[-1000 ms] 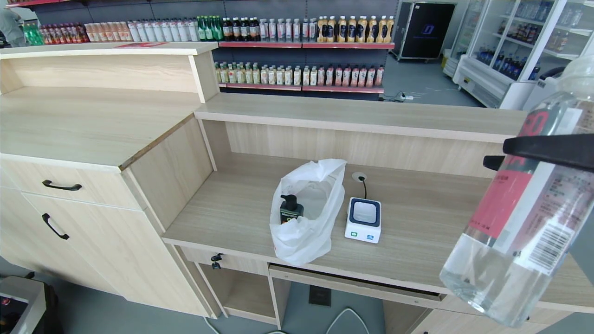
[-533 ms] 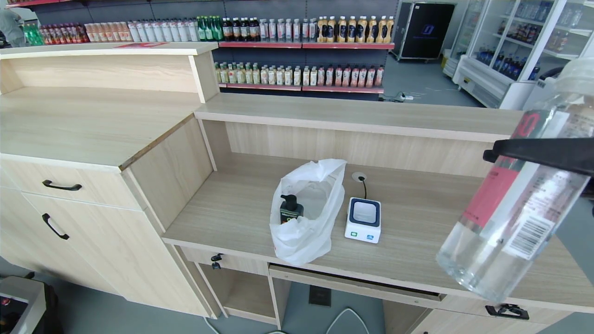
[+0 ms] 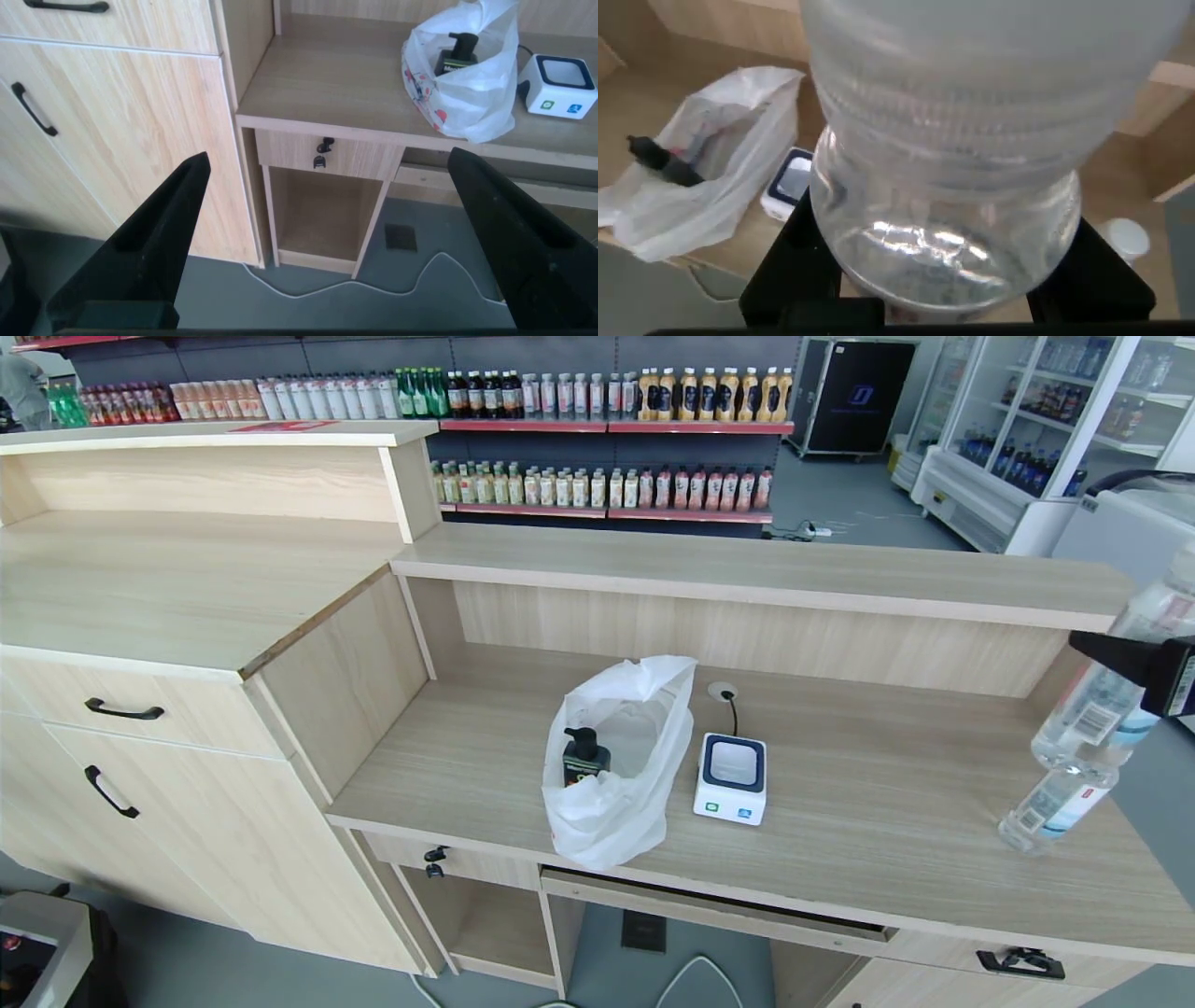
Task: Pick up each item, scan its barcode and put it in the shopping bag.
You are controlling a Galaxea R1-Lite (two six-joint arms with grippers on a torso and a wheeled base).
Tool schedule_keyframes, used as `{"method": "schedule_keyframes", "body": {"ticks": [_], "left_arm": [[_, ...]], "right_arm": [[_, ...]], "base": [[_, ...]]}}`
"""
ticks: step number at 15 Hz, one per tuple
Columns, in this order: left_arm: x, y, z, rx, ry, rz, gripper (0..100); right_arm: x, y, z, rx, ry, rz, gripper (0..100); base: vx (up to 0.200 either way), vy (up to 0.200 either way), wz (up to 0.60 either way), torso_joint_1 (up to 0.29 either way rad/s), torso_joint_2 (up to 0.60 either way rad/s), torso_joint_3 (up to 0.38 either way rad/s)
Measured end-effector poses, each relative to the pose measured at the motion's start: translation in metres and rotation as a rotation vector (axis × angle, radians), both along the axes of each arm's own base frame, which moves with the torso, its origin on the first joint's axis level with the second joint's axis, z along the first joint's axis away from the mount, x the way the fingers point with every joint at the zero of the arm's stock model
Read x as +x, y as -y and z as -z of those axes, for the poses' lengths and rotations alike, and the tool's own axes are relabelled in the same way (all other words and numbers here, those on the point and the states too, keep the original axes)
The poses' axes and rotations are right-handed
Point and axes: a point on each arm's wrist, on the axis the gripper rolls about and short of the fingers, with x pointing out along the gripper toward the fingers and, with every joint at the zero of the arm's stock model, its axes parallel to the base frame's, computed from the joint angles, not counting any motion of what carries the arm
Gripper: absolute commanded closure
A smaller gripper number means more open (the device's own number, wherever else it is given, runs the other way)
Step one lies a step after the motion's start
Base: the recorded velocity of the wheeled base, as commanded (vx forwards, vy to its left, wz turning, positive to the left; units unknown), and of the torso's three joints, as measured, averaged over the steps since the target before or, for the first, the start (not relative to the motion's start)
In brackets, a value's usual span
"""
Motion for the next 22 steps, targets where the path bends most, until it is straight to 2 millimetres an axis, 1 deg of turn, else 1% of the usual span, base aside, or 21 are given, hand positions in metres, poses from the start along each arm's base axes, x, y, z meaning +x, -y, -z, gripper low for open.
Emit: {"method": "schedule_keyframes", "body": {"ticks": [1, 2, 4, 6, 9, 11, 12, 15, 17, 19, 22], "left_arm": [[0.0, 0.0, 0.0, 0.0, 0.0, 0.0, 0], [0.0, 0.0, 0.0, 0.0, 0.0, 0.001, 0], [0.0, 0.0, 0.0, 0.0, 0.0, 0.001, 0], [0.0, 0.0, 0.0, 0.0, 0.0, 0.001, 0], [0.0, 0.0, 0.0, 0.0, 0.0, 0.0, 0], [0.0, 0.0, 0.0, 0.0, 0.0, 0.0, 0], [0.0, 0.0, 0.0, 0.0, 0.0, 0.0, 0], [0.0, 0.0, 0.0, 0.0, 0.0, 0.0, 0], [0.0, 0.0, 0.0, 0.0, 0.0, 0.001, 0], [0.0, 0.0, 0.0, 0.0, 0.0, 0.0, 0], [0.0, 0.0, 0.0, 0.0, 0.0, 0.001, 0]], "right_arm": [[0.005, 0.011, 0.009, -0.054, -0.007, 0.067, 100], [0.01, 0.019, 0.016, -0.105, -0.016, 0.098, 100], [0.018, 0.027, 0.025, -0.136, -0.016, 0.113, 100], [0.029, 0.024, 0.027, -0.157, 0.017, 0.086, 100], [0.049, 0.013, 0.04, -0.237, 0.024, 0.013, 100], [0.061, 0.005, 0.047, -0.258, 0.048, -0.027, 100], [0.068, 0.001, 0.05, -0.3, 0.08, -0.053, 100], [0.087, -0.002, 0.065, -0.409, 0.14, -0.156, 100], [0.098, -0.002, 0.074, -0.491, 0.203, -0.191, 100], [0.107, 0.0, 0.087, -0.516, 0.223, -0.204, 100], [0.115, -0.002, 0.105, -0.496, 0.201, -0.302, 100]], "base": [[0.0, 0.0, 0.0, 0.0, 0.0, 0.0], [0.0, 0.0, 0.6, 0.002, 0.01, -0.002], [0.0, 0.0, 0.6, 0.005, 0.0, 0.002], [0.0, 0.0, 0.6, 0.0, 0.0, 0.005], [0.0, 0.0, 0.6, 0.007, 0.0, -0.001], [0.0, 0.0, 0.0, 0.0, 0.0, 0.0], [0.0, 0.0, 0.0, 0.0, 0.0, 0.0], [0.0, 0.0, 0.0, 0.0, 0.0, 0.0], [0.0, 0.0, 0.0, 0.0, 0.0, 0.0], [0.0, 0.0, 0.0, 0.0, 0.0, 0.0], [0.0, 0.0, 0.0, 0.0, 0.0, 0.0]]}}
